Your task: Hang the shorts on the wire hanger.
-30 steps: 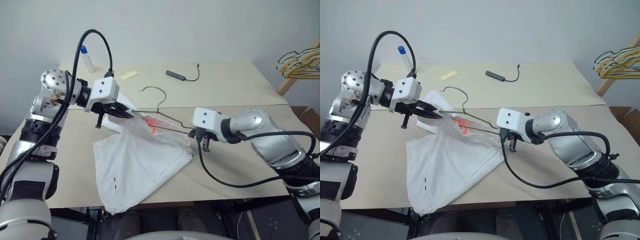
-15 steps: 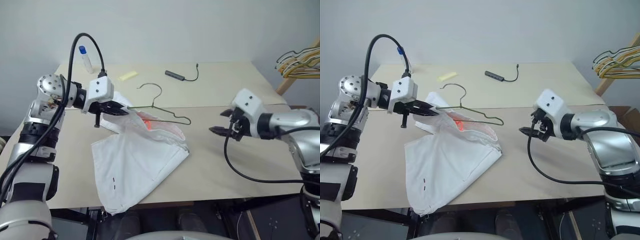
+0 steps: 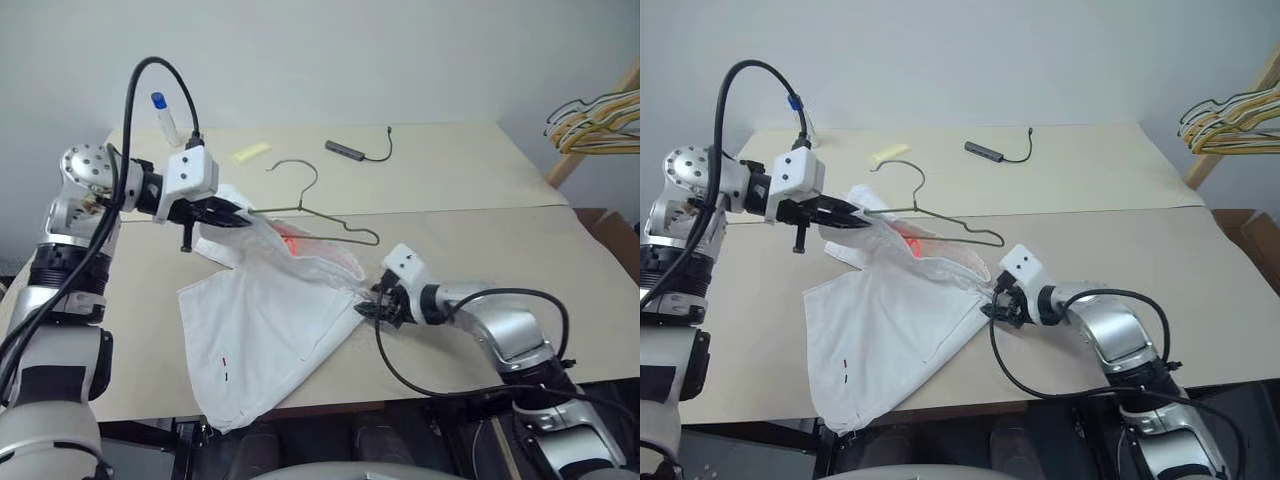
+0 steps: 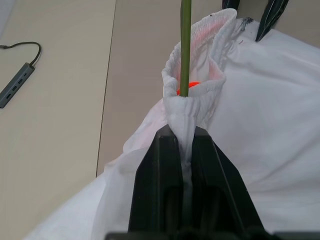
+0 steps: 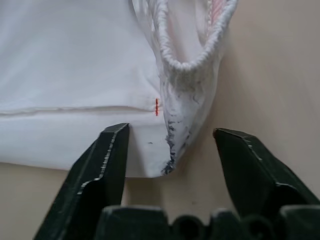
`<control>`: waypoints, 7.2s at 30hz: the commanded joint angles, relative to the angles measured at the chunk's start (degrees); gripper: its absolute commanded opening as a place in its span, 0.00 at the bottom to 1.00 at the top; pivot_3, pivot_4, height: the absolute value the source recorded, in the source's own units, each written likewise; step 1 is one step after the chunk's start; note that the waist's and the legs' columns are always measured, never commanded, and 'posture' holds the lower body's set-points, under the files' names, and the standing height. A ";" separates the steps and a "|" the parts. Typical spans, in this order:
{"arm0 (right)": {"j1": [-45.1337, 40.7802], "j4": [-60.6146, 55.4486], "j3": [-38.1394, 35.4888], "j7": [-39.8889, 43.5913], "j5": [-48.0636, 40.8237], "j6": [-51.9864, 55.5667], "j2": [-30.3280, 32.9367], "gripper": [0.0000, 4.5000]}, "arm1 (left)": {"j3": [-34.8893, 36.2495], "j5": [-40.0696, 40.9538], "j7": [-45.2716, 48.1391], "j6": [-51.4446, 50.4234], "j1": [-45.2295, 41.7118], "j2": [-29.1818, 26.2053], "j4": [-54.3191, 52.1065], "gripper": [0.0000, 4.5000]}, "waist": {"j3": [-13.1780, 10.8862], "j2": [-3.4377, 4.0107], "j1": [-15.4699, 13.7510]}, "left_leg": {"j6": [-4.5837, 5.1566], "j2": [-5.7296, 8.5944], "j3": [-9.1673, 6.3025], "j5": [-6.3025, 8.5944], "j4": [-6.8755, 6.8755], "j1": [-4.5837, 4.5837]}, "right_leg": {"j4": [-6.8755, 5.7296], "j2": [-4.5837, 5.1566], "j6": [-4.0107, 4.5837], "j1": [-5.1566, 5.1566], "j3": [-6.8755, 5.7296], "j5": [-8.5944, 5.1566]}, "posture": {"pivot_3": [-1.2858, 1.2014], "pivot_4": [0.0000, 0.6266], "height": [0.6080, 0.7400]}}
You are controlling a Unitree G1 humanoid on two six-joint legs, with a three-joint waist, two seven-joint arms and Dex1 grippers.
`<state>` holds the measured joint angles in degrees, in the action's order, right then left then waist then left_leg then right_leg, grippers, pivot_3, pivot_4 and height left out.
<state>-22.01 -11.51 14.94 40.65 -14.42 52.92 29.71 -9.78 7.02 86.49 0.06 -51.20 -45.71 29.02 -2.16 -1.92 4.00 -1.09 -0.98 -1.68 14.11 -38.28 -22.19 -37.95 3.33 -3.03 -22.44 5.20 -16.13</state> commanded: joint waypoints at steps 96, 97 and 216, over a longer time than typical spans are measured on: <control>-19.93 0.17 2.75 18.74 7.89 -19.57 8.60 0.36 | 4.31 5.74 -0.13 0.94 4.66 0.42 -9.62 0.00 | -0.01 0.03 0.03 | 0.01 -0.01 -0.05 0.01 -0.06 -0.03 | -0.09 0.02 0.00 -0.06 -0.06 0.00 | 0.51 0.00 1.00; -19.77 0.18 2.70 18.84 7.73 -19.55 8.60 0.29 | 4.41 5.94 -0.14 0.83 4.79 0.38 -9.70 0.00 | -0.01 0.03 0.03 | 0.01 0.00 -0.05 0.01 -0.06 -0.03 | -0.08 0.02 0.01 -0.06 -0.06 0.00 | 0.51 0.00 1.00; -34.25 35.10 -16.02 -62.44 30.75 -24.92 16.98 1.00 | 25.23 30.70 -27.22 -19.14 26.94 8.12 -36.04 1.00 | 0.35 1.72 7.68 | 0.02 0.08 0.24 0.00 0.47 0.65 | 0.35 0.04 -0.05 0.48 0.60 -0.02 | 0.49 0.00 1.00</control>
<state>-56.91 29.57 -3.17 -25.54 14.72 29.92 47.13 12.97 38.21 60.29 -19.01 -25.27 -36.02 -4.71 -1.82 -0.19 11.68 -1.07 -0.90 -1.46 14.11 -37.82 -21.56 -37.62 3.37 -3.07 -21.98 5.79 -16.15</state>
